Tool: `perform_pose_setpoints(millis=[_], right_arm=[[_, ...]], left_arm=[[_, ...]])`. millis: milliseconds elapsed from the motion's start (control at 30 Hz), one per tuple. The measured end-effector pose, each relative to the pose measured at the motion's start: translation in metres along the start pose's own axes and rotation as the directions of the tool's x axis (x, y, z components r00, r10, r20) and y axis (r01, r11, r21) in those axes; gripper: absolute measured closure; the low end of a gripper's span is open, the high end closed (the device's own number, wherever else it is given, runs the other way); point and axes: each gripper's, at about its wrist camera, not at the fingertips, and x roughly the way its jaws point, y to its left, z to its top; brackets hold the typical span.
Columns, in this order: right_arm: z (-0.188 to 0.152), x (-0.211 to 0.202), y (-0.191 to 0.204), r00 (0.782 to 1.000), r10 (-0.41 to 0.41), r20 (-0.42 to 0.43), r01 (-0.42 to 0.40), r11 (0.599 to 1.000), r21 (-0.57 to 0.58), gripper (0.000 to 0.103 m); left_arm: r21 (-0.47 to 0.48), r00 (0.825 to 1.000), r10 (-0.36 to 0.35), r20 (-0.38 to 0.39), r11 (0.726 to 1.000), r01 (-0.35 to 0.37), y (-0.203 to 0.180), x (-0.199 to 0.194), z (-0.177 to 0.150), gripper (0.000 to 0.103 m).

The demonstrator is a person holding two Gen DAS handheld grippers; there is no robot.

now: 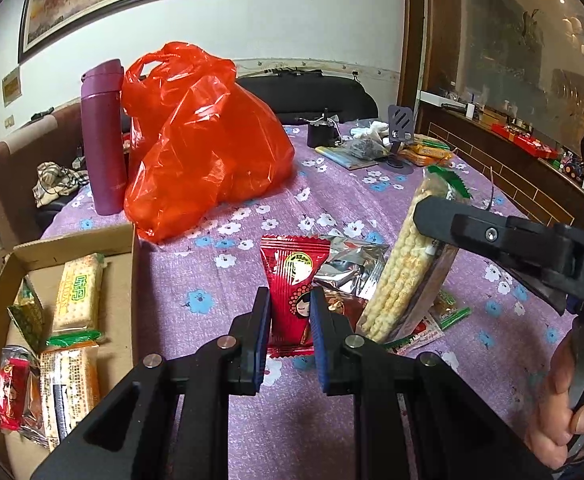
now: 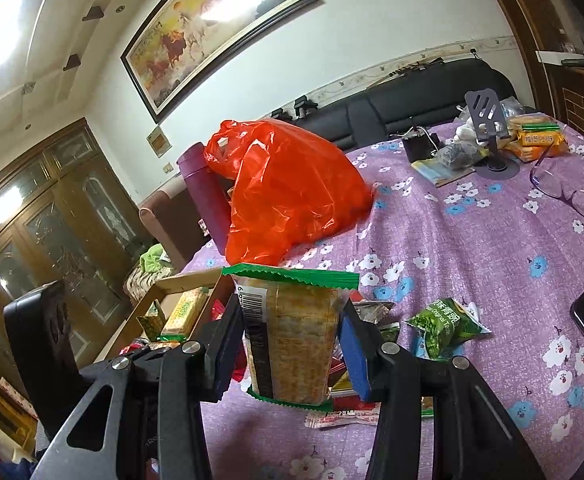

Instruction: Organize snacks

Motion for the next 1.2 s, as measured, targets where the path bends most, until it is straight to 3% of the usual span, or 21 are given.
perform_pose_setpoints(millis=[1200], right_arm=[[-0.004,0.0007,0.0076,1.0,0.004,0.002,-0.004,0.999,-0.037,0.053]], left_arm=[[0.003,0.999,0.042,0.028,0.999,-0.043,0.0015,-0.0032,0.0004,0.085]])
